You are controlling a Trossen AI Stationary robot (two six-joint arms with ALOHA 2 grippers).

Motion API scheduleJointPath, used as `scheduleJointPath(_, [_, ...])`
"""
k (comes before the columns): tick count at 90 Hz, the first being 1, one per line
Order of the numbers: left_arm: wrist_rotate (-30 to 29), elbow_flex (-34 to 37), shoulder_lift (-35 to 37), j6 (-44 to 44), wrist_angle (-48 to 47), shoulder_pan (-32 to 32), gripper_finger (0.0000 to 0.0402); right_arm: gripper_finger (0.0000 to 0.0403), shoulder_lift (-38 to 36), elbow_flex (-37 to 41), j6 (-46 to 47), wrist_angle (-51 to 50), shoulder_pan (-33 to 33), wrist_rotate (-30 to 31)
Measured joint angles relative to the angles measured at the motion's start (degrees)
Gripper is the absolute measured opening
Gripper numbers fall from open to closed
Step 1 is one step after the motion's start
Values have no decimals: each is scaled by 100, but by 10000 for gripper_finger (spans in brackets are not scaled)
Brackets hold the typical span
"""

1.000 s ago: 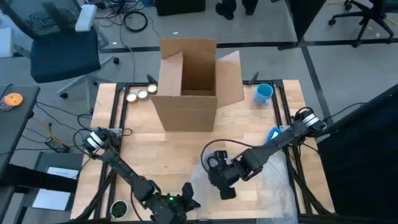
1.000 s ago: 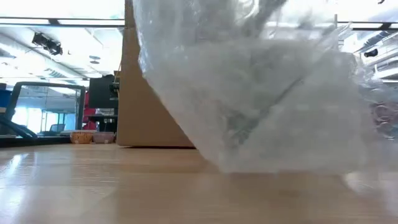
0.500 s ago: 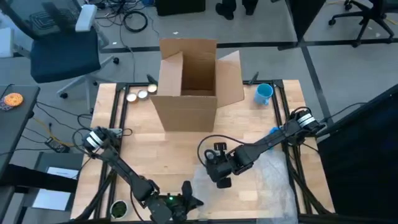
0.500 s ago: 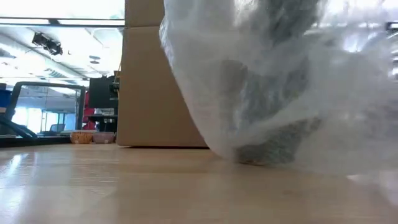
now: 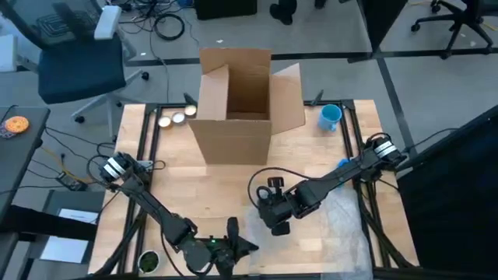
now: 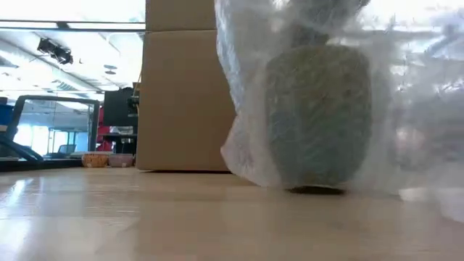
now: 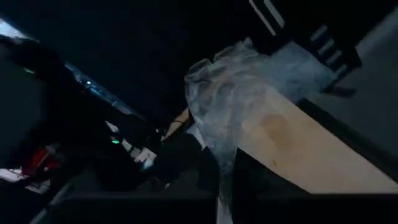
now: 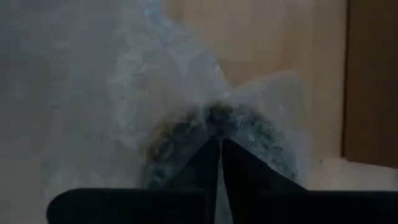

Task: Wrap mug
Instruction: Wrap the brown cup with bubble wrap

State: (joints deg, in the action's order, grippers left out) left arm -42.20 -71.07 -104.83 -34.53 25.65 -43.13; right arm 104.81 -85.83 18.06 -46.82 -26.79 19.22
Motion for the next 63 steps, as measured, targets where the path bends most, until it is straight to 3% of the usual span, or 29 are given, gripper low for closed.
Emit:
scheduleJointPath(31, [19,0,1,90,29,125,0,1,4,325,331,271,-195,-208])
scheduleJointPath(63, [50,0,1,1241,-273,361,0,0,3,328,136,600,-269,-242])
